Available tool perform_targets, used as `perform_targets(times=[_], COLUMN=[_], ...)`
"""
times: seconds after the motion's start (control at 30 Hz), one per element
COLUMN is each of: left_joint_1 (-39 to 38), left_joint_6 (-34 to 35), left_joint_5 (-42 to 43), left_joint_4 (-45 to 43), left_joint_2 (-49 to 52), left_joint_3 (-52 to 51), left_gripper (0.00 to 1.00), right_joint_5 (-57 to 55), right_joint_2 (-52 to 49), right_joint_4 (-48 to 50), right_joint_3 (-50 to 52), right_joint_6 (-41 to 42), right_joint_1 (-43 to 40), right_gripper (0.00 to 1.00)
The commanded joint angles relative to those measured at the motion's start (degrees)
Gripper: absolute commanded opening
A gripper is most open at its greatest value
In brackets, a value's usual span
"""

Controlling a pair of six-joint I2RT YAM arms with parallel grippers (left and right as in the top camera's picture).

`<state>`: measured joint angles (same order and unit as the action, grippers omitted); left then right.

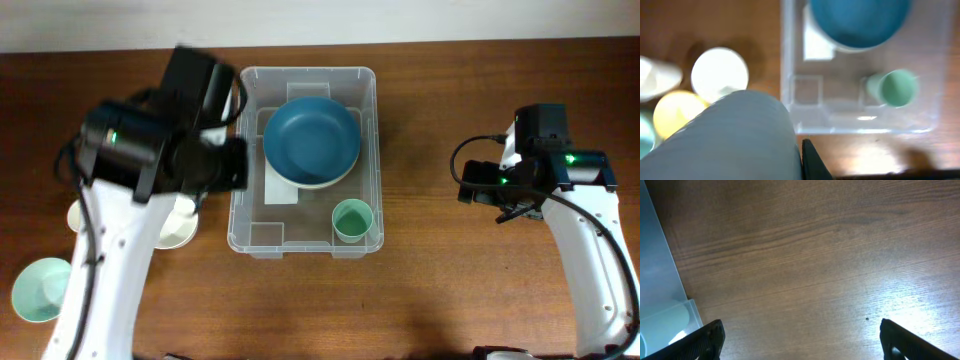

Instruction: Pack container

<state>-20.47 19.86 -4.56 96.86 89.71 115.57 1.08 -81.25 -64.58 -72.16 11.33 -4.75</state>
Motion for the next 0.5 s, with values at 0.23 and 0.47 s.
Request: perform_targets(times=[0.23,0.47], left_joint_1=[-1.77,-10.67], left_joint_6=[6.47,6.45], left_joint_5=[-3.28,-2.10], left_joint_4=[-4.52,-11.76], left_joint_2=[0.07,6.71], left_joint_3=[-11.34,-11.34], left_gripper=[0.01,0.01], right_joint_5=[-0.28,-0.28], right_joint_2=[0.92,0.92], right_joint_4=[-0.02,-0.02], right_joint_3=[-0.92,-0.92], right_joint_6=[-0.39,-0.39], right_joint_1=[-0.15,-0.15], right_gripper=[0.95,0.95])
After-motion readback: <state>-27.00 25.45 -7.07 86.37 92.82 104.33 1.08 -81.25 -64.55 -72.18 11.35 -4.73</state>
